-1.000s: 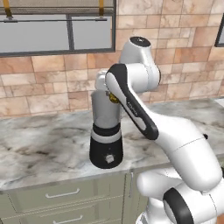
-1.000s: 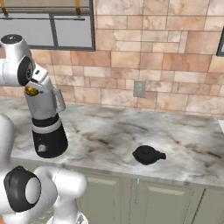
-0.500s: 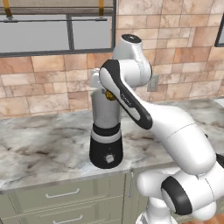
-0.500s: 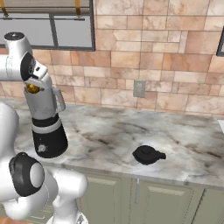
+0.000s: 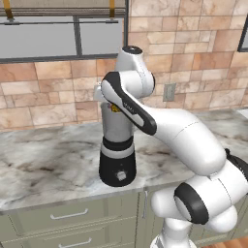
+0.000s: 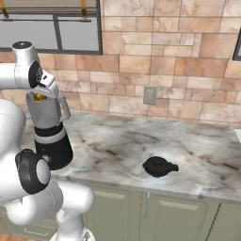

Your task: Grab the lemon and garlic from the fridge, place them in the blender, close the lid, and turn on the blender to create a marinade.

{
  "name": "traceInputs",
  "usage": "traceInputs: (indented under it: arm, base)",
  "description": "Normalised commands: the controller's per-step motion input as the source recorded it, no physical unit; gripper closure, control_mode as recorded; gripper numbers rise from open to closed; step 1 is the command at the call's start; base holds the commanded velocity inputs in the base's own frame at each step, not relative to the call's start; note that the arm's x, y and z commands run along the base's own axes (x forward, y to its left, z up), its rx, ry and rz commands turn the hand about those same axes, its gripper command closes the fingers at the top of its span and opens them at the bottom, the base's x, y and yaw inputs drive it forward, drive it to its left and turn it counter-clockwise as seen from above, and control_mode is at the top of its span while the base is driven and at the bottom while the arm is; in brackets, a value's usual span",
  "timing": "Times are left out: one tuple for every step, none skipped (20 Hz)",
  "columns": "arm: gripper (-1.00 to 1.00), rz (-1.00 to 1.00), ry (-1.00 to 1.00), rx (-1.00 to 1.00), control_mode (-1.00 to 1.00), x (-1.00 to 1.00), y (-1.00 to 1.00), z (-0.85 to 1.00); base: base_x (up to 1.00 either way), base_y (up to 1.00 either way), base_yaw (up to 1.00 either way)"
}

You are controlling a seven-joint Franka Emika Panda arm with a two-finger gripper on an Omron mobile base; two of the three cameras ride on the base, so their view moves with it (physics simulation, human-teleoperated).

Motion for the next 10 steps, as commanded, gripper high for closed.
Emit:
traceInputs:
  arm:
    - [1.0,0.02,0.0,-0.07,-1.0,0.0,0.26,-0.91]
    - [1.0,0.01,0.0,-0.04,-1.0,0.0,0.24,-0.83]
    - [1.0,0.0,0.03,-0.03,-1.0,0.03,0.25,-0.79]
    - [1.0,0.0,0.02,-0.01,-1.0,0.04,0.19,-0.75]
    - [1.0,0.0,0.01,0.0,-1.0,0.03,0.16,-0.64]
    - [1.0,0.01,0.03,0.0,-1.0,0.0,0.14,-0.64]
    - [-1.0,0.0,0.03,0.0,-1.0,0.0,0.12,-0.59]
    - [-1.0,0.01,0.02,0.0,-1.0,0.0,0.1,-0.47]
    - [-1.0,0.01,0.0,0.0,-1.0,0.0,0.03,-0.4]
    - [-1.0,0.01,0.0,0.0,-1.0,0.0,0.0,-0.28]
  base:
    - [0.0,0.0,0.0]
    - [0.0,0.0,0.0]
    - [0.0,0.0,0.0]
    - [0.0,0.0,0.0]
    - [0.0,0.0,0.0]
    - [0.0,0.0,0.0]
    - [0.0,0.0,0.0]
    - [0.0,0.0,0.0]
    - [0.0,0.0,0.0]
    - [0.0,0.0,0.0]
